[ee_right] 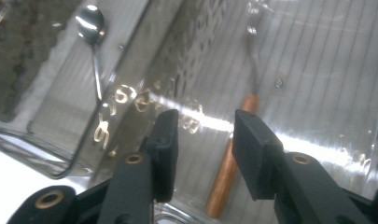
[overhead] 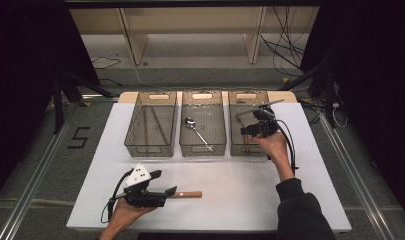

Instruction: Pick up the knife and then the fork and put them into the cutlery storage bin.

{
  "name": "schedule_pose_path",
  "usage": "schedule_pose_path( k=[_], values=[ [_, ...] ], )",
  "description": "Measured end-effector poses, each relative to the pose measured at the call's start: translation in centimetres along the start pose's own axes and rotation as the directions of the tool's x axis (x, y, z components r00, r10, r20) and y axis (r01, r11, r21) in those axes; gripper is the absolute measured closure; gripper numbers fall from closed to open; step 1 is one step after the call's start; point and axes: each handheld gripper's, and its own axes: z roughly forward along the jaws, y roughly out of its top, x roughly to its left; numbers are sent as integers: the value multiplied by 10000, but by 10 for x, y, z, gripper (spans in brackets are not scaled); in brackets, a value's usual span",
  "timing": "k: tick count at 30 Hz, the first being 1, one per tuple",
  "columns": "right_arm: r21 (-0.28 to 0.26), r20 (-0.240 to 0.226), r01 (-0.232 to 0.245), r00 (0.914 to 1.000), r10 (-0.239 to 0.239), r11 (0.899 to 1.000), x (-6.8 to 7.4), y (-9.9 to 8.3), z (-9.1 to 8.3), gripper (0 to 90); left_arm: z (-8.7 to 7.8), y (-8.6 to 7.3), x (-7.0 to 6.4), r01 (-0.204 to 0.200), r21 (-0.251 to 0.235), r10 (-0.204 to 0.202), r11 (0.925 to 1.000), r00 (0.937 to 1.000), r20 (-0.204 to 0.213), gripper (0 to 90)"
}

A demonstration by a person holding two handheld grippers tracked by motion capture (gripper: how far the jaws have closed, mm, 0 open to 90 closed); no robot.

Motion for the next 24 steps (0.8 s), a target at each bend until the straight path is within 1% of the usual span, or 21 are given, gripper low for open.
schedule_pose_path(
  k=[2,7,12,14,16,19,21,24],
  values=[
    [-97,-94,105,9999,-106,9999,2,0,-3,570,0,0,0,-2,-16,2,10000,10000,-11,188],
    [-235,-104,479,9988,-481,9986,7,-3,-8,505,0,0,1,-29,57,29,10000,10000,-15,188],
    [-675,-467,835,9951,-867,9942,13,-11,-19,481,1,0,2,5,81,-5,10000,10000,-41,187],
    [-879,-678,1070,9913,-1131,9904,17,-15,-23,475,0,0,2,-48,105,49,9999,10000,-75,188],
    [-1011,-758,1291,9877,-1370,9865,22,-19,-28,463,0,0,3,-9,148,10,9999,10000,-78,187],
    [-1285,-1009,1527,9809,-1661,9799,29,-26,-34,448,0,1,4,14,169,-13,9999,10000,-97,187],
    [-1549,-1117,1745,9749,-1927,9724,33,-34,-39,439,-1,2,5,-21,253,23,9997,10000,-68,188],
    [-1775,-1312,1746,9712,-1991,9685,37,-44,-43,423,-1,3,6,-36,292,38,9996,10000,-79,188]
  ],
)
